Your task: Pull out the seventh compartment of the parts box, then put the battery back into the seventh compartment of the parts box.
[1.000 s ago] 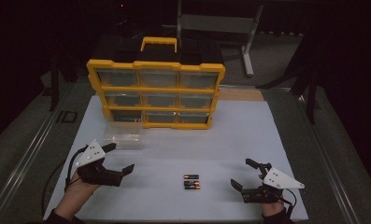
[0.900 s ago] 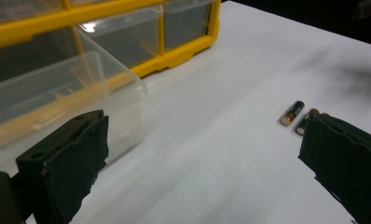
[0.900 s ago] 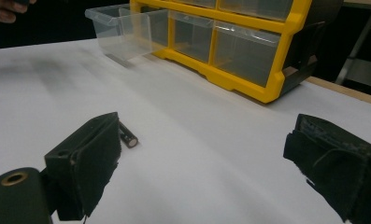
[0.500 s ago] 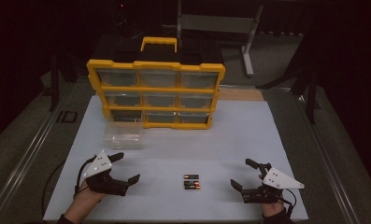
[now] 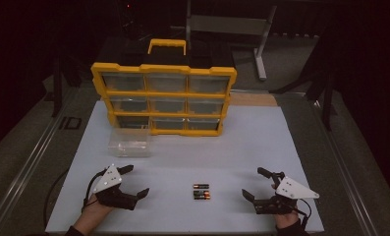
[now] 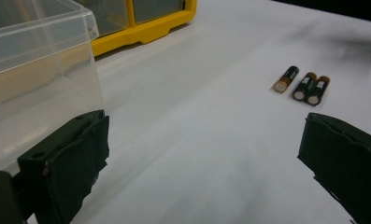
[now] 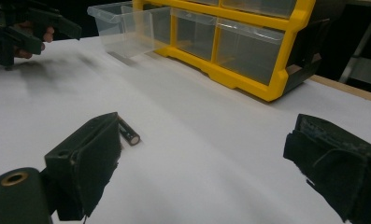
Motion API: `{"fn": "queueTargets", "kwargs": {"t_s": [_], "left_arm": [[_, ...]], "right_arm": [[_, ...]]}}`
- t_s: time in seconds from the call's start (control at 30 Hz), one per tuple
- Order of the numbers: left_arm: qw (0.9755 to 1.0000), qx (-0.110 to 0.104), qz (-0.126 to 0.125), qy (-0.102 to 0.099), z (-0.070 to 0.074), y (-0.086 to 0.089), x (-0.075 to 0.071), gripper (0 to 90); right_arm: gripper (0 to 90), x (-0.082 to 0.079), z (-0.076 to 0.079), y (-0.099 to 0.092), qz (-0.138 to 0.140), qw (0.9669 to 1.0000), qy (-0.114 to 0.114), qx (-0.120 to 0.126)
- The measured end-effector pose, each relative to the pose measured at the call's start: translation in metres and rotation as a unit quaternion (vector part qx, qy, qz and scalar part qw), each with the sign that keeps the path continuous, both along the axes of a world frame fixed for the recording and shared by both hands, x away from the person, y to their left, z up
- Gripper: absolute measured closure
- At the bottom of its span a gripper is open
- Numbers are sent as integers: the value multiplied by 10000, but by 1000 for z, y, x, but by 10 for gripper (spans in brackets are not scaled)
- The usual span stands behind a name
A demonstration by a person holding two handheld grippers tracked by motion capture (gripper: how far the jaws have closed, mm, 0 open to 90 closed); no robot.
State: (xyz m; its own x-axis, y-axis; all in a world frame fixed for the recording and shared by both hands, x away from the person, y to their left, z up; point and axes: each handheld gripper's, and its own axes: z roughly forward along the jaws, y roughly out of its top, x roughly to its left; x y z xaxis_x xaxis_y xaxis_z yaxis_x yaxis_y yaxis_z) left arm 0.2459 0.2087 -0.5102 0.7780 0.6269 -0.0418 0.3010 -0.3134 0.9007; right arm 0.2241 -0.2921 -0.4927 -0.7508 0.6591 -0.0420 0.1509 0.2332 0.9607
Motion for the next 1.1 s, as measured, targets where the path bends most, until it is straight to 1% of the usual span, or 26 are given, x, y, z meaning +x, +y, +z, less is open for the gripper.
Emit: {"fn": "queueTargets", "kwargs": {"t_s": [0.03,0.17,0.2,0.5,0.63,0.7,0.77,0.9,0.93,1.0,1.07,1.1], "left_arm": [[10000,25,-12,-24,-1,0,0,8],[10000,85,-35,-4,-3,-3,0,8],[10000,83,-41,25,-3,-3,0,8],[9999,114,38,4,-2,-3,-1,8],[10000,78,37,17,-2,-3,-1,7],[9999,131,46,37,-2,-3,0,8],[9998,171,29,-45,-2,-2,0,8],[9999,88,-29,-51,-2,-2,-1,7],[10000,80,-39,-45,-2,-2,-1,7],[9999,136,-42,1,-2,-3,-1,8],[9999,117,-40,103,-1,-3,-1,6],[9998,131,-20,122,0,-4,-2,4]], "right_arm": [[89,0,0,0,0,10000,0,0],[89,1,-1,0,0,10000,38,15],[89,1,-1,0,0,10000,38,15],[89,0,-1,0,0,10000,41,-5],[89,1,-1,0,1,10000,38,-4],[89,1,-1,0,7,10000,40,-15],[89,1,-1,0,2,10000,38,-15],[89,1,-1,0,0,10000,43,-13],[89,1,-1,0,-3,10000,41,-21],[89,1,-1,1,1,10000,44,-20],[89,0,0,1,-4,10000,41,-18],[89,0,0,1,-7,10000,41,-24]]}}
